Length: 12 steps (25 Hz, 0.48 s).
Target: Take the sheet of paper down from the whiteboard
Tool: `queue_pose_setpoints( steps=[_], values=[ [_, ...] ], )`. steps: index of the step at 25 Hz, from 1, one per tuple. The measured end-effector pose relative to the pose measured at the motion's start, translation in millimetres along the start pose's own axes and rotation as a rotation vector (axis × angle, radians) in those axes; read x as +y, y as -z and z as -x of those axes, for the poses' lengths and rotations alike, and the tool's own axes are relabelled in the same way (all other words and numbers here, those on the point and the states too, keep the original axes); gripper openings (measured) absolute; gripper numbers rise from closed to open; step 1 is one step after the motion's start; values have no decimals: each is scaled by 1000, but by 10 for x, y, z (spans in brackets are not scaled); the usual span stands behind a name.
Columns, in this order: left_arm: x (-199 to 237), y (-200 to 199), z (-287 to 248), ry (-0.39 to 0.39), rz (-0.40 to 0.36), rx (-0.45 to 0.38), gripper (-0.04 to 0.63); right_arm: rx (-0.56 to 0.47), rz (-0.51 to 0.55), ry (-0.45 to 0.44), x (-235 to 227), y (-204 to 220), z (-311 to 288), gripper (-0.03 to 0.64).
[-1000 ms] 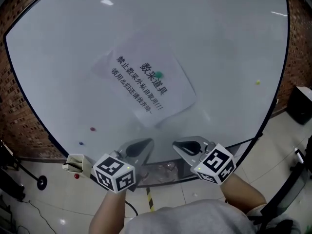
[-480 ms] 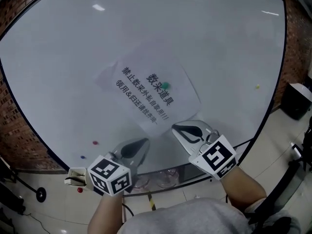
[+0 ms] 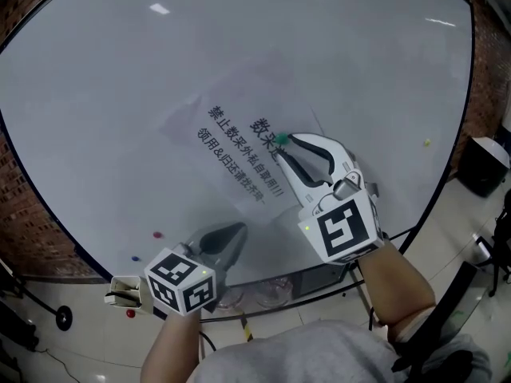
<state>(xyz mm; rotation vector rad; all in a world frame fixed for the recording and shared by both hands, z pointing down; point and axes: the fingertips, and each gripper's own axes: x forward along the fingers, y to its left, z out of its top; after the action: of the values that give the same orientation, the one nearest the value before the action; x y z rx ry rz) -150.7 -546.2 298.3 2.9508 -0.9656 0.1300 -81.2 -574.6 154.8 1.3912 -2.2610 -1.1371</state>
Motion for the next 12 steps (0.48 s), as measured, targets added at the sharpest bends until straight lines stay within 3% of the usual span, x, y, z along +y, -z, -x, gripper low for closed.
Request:
queue_pose_setpoints(
  steps=[8,12],
  values=[
    [31,38,-55,22,1,18,5,-1,28,21,-28,11,-158,74],
    [51,121,-95,37,22,37,68,-15,20,19,-32,-1,-146,74]
  ],
)
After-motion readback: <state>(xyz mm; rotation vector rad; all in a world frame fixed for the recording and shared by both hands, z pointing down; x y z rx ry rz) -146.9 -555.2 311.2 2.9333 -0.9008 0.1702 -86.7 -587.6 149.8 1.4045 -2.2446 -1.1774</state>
